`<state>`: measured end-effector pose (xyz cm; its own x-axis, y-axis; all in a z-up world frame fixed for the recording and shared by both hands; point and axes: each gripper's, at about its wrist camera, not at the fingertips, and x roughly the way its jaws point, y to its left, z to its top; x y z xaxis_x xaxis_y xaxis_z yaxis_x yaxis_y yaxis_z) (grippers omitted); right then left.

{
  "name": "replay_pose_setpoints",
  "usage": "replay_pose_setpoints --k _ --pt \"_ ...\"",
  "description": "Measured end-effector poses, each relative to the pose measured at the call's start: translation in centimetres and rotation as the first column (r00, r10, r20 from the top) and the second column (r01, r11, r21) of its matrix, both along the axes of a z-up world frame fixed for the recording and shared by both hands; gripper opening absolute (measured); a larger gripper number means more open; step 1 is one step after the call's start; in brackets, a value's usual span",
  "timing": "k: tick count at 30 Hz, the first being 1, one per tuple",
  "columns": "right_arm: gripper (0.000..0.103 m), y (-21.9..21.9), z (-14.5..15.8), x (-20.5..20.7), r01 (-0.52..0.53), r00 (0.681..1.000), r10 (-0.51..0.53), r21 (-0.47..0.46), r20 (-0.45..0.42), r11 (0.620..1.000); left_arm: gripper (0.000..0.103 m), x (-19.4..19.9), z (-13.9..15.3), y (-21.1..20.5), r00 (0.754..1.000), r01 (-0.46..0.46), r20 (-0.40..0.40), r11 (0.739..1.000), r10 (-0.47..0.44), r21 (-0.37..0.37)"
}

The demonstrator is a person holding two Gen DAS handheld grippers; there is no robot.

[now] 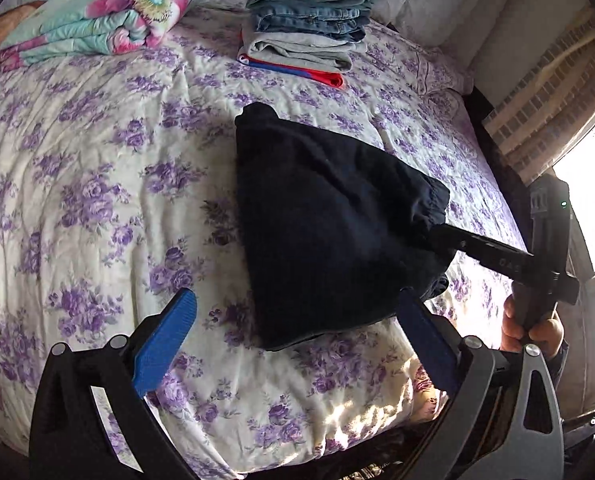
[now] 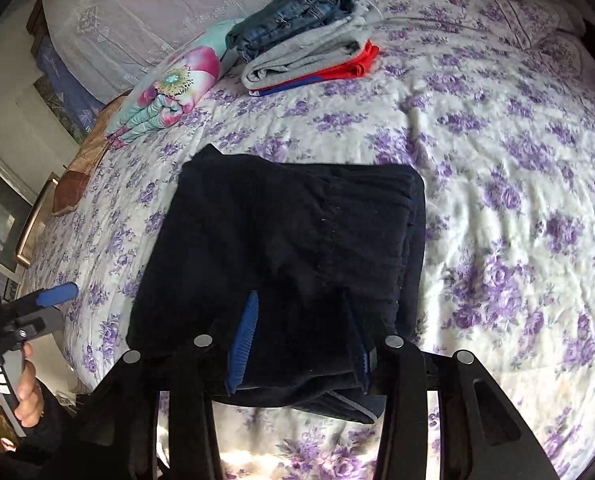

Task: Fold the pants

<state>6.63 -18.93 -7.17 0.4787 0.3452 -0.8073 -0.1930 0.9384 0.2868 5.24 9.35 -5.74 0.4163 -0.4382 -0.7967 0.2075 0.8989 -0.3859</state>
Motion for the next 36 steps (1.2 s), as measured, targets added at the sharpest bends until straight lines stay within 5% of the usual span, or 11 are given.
replay_pose_setpoints --k 5,7,9,11,14,19,27,29,31,34,36 --pt "0.044 6.0 3.6 3.5 -0.134 0.991 0.135 -0.036 0.015 0.99 0.097 0.1 -1.5 -3.2 0.996 0.087 0.022 0.994 -0.086 -0.065" --pt "0.044 8.6 3.7 6.3 -0.158 0.987 0.157 -0.039 -0.03 0.987 0.08 0.1 -2.0 -4.7 0.993 0.12 0.029 0.99 -0.118 -0.068" --pt "0.044 11.2 3.4 9.1 -0.168 0.985 0.165 -0.084 -0.043 0.982 0.041 0.2 -2.9 -6.4 0.988 0.149 0.03 0.989 -0.149 -0.002" --pt "0.044 13.6 2.6 11.5 -0.204 0.978 0.196 -0.114 -0.077 0.972 0.036 0.6 -4.0 -7.2 0.988 0.153 0.025 0.987 -0.154 0.037" --pt "0.037 16.2 0.3 14.2 -0.276 0.941 0.268 -0.01 -0.208 0.961 0.034 0.7 -4.9 -7.2 0.986 0.166 0.016 0.986 -0.167 0.035" --pt "0.007 18.9 -5.1 17.3 -0.255 0.937 0.194 -0.191 -0.292 0.948 0.032 1.4 -6.9 -7.3 0.984 0.175 -0.012 0.984 -0.175 0.036" --pt "0.005 18.9 -6.2 18.3 -0.227 0.941 0.17 -0.175 -0.293 0.958 0.033 1.0 -7.4 -8.5 0.987 0.16 0.009 0.984 -0.161 0.076" --pt "0.011 18.4 -5.2 17.4 -0.224 0.944 0.176 -0.147 -0.281 0.963 0.033 0.8 -7.3 -8.9 0.987 0.159 0.014 0.984 -0.16 0.082" --pt "0.044 17.5 -3.5 16.0 -0.193 0.951 0.164 -0.088 -0.261 0.977 0.033 0.8 -7.2 -8.8 0.987 0.158 0.018 0.984 -0.16 0.08" --pt "0.068 15.5 0.2 12.2 -0.171 0.98 0.159 -0.107 -0.117 0.979 0.039 0.4 -6.6 -8.0 0.984 0.178 0.012 0.983 -0.179 0.032" --pt "0.08 13.5 2.9 8.6 -0.157 0.987 0.158 -0.132 -0.003 0.979 0.08 0.2 -5.4 -5.8 0.982 0.188 0.004 0.981 -0.188 -0.056"
